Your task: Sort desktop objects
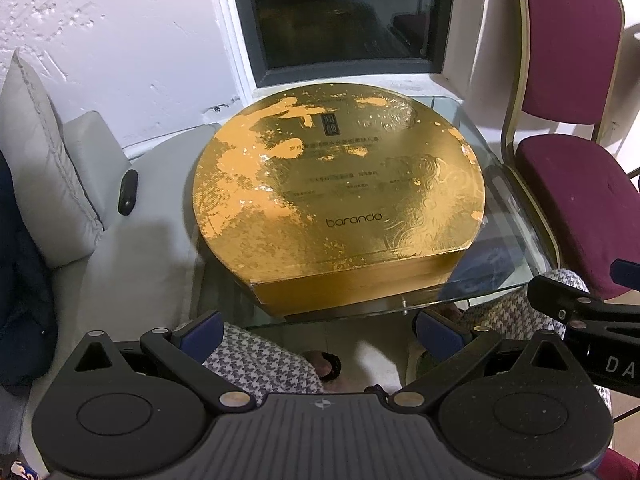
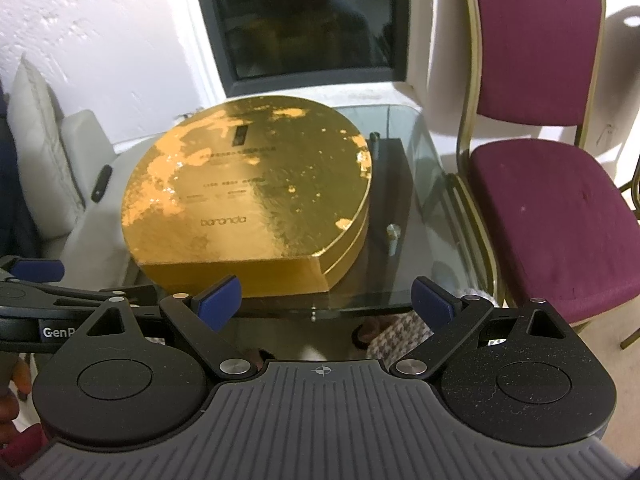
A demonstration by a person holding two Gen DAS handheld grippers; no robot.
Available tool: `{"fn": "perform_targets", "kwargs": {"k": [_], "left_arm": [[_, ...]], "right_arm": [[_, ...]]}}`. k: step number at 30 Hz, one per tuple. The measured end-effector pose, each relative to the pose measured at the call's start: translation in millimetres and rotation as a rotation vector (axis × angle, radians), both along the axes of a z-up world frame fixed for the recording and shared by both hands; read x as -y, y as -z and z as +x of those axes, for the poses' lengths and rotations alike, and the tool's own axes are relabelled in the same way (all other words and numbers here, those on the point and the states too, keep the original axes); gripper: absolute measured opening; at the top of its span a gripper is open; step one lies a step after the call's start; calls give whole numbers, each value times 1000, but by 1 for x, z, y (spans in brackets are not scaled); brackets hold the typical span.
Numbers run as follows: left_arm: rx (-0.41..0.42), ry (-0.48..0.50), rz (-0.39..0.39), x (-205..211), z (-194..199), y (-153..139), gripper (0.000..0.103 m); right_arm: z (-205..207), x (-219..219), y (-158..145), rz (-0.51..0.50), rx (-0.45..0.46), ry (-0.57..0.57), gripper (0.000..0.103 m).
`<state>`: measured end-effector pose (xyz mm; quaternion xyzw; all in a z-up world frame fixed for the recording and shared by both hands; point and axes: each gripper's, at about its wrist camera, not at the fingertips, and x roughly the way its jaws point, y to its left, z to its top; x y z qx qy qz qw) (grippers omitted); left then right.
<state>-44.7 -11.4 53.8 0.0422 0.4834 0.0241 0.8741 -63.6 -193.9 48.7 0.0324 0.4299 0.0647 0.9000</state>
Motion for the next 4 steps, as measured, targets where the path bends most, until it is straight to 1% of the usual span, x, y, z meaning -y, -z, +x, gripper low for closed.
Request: {"fn": "perform_targets", "kwargs": {"k": [4], "left_arm": [[5, 5, 0, 1, 2, 1, 102]], "right_arm": [[3, 2, 3, 6, -12, 1, 95]]}}
